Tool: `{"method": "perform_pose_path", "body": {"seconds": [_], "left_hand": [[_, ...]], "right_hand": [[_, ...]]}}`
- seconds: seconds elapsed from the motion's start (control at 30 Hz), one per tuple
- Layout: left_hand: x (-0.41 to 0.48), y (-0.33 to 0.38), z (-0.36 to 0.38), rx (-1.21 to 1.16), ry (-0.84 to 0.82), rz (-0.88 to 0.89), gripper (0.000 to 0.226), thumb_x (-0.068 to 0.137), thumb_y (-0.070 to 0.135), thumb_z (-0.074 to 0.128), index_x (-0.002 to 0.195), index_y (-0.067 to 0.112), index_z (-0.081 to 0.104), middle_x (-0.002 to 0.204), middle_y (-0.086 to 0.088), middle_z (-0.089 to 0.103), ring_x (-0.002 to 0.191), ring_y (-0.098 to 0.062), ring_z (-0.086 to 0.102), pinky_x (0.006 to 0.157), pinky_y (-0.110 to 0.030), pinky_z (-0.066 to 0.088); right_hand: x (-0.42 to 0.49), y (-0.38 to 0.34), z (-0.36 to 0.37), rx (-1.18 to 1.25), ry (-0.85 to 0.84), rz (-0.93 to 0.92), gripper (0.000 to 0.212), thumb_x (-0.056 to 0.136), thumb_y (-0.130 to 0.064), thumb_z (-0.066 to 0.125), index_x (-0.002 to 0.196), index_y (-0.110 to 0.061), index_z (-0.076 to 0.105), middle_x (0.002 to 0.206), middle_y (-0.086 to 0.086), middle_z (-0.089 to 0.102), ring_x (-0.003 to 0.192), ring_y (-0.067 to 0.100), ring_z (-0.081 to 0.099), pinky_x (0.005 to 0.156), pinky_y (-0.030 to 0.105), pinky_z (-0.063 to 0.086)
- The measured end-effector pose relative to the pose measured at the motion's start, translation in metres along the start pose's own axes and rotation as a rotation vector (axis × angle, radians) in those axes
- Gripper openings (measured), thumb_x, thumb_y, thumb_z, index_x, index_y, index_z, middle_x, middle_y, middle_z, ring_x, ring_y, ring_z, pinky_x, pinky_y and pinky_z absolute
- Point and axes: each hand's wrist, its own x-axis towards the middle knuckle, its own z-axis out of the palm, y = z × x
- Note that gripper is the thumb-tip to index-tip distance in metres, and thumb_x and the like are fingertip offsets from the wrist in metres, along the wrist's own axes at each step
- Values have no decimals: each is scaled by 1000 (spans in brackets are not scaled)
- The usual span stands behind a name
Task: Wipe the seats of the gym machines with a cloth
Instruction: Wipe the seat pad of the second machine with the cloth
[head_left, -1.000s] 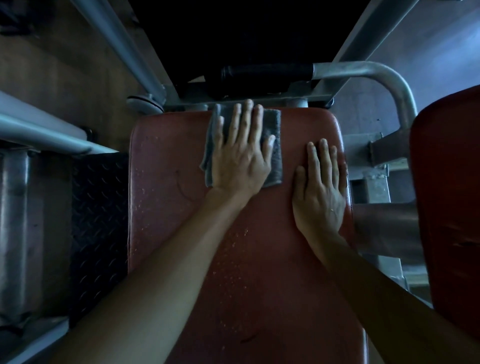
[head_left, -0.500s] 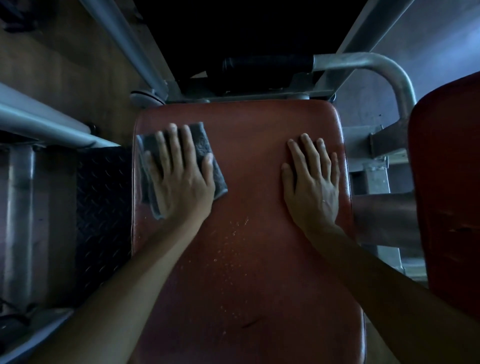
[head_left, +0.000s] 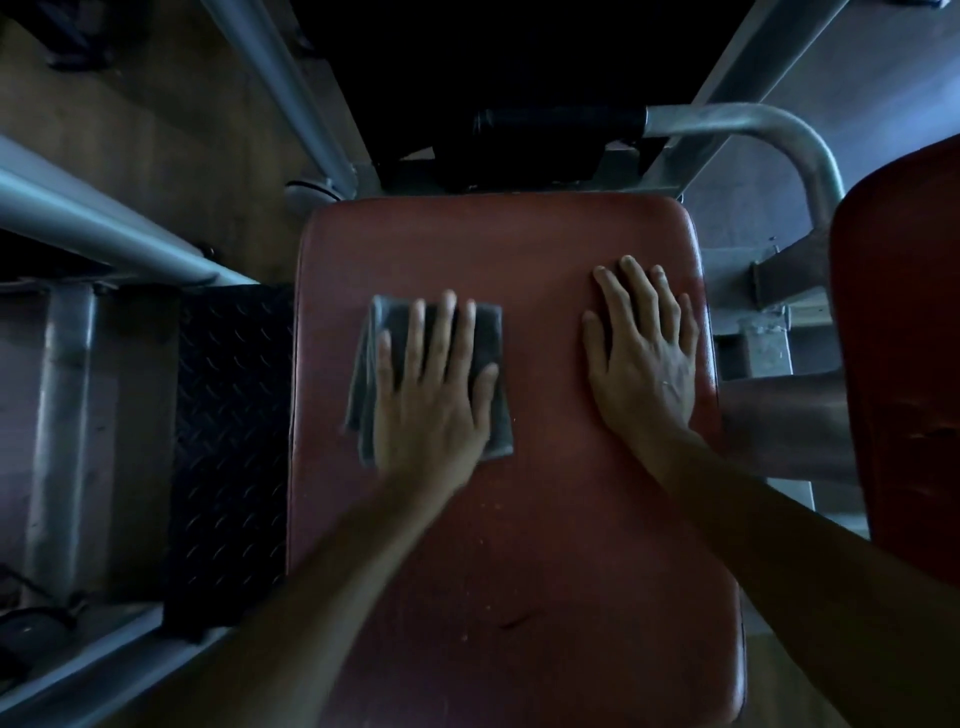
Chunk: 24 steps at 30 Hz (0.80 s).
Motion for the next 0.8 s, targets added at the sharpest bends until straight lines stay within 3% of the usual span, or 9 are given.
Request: {"method": "perform_pose_path", "body": {"seconds": [0.07,0.13,0.23,0.37,0.47,0.53,0.67,0.8], "left_hand": [[26,-13,-21,-30,66,12,61,102,51,7,157,24,5,165,2,4,152,-19,0,123,-49,5],[42,-36,-22,-43,94,-116,61,103,51,8,157,22,8,165,0,7,152,-20,2,123,-50,7],[-1,-34,-11,-44,91,-300,61,104,48,9,157,19,8,165,-3,8,152,-23,3,122,-51,10],[-71,28,2,-40,-2,-81,61,103,47,14,157,20,5,165,-1,0,152,-23,-3,122,-50,3],[-51,24,4,-41,-1,87,58,103,47,14,157,25,9,165,3,6,152,-20,1,122,-47,2],[-31,-2,0,-20,3,37,57,103,47,13,156,26,11,165,3,10,152,-19,5,122,-47,5],[-62,-32,-2,-29,58,-278,59,105,45,15,157,19,11,165,-4,9,152,-24,7,122,-51,12],[-131,27,9,-39,-22,-190,60,103,45,13,157,17,13,165,-4,7,152,-25,2,121,-52,7]], "right_hand": [[0,5,3,11,-12,0,47,105,-44,34,151,-31,33,162,-6,26,152,20,15,123,47,14],[-1,6,1,17,-6,-1,47,105,-44,34,151,-32,34,162,-6,26,152,19,15,123,46,12],[-1,5,3,39,-28,-17,48,105,-44,34,151,-31,34,162,-5,25,152,19,14,124,45,11],[-33,5,-8,77,15,-1,45,103,-39,44,145,-24,45,160,1,32,149,22,24,119,53,22],[-79,6,-15,67,-8,52,41,103,-34,45,142,-22,49,159,2,33,149,22,24,121,51,17],[-99,9,-13,57,-76,100,43,103,-34,43,145,-24,45,162,1,28,151,19,17,123,45,8],[-105,9,-8,77,-123,138,48,103,-40,33,149,-29,36,164,-4,18,153,14,6,123,35,-4],[-106,8,-7,83,-100,143,47,103,-37,31,149,-30,36,164,-5,20,153,13,8,124,37,-1]]}}
